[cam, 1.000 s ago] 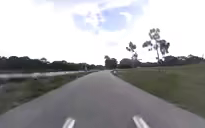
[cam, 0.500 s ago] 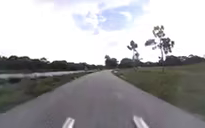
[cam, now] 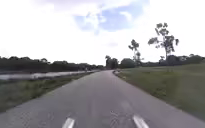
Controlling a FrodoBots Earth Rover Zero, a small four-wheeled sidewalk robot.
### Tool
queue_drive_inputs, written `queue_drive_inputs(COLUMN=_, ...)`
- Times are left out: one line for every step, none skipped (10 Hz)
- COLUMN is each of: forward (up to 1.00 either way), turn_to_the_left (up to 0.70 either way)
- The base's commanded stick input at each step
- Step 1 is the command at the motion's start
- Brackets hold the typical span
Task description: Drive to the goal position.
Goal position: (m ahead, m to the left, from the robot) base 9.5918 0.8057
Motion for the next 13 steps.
queue_drive_inputs(forward=0.85, turn_to_the_left=0.0)
queue_drive_inputs(forward=0.85, turn_to_the_left=0.0)
queue_drive_inputs(forward=0.85, turn_to_the_left=0.0)
queue_drive_inputs(forward=0.85, turn_to_the_left=0.0)
queue_drive_inputs(forward=0.85, turn_to_the_left=0.0)
queue_drive_inputs(forward=0.85, turn_to_the_left=0.0)
queue_drive_inputs(forward=0.85, turn_to_the_left=0.0)
queue_drive_inputs(forward=0.85, turn_to_the_left=0.0)
queue_drive_inputs(forward=0.85, turn_to_the_left=0.0)
queue_drive_inputs(forward=0.85, turn_to_the_left=0.0)
queue_drive_inputs(forward=0.85, turn_to_the_left=0.0)
queue_drive_inputs(forward=0.85, turn_to_the_left=0.0)
queue_drive_inputs(forward=0.85, turn_to_the_left=0.0)
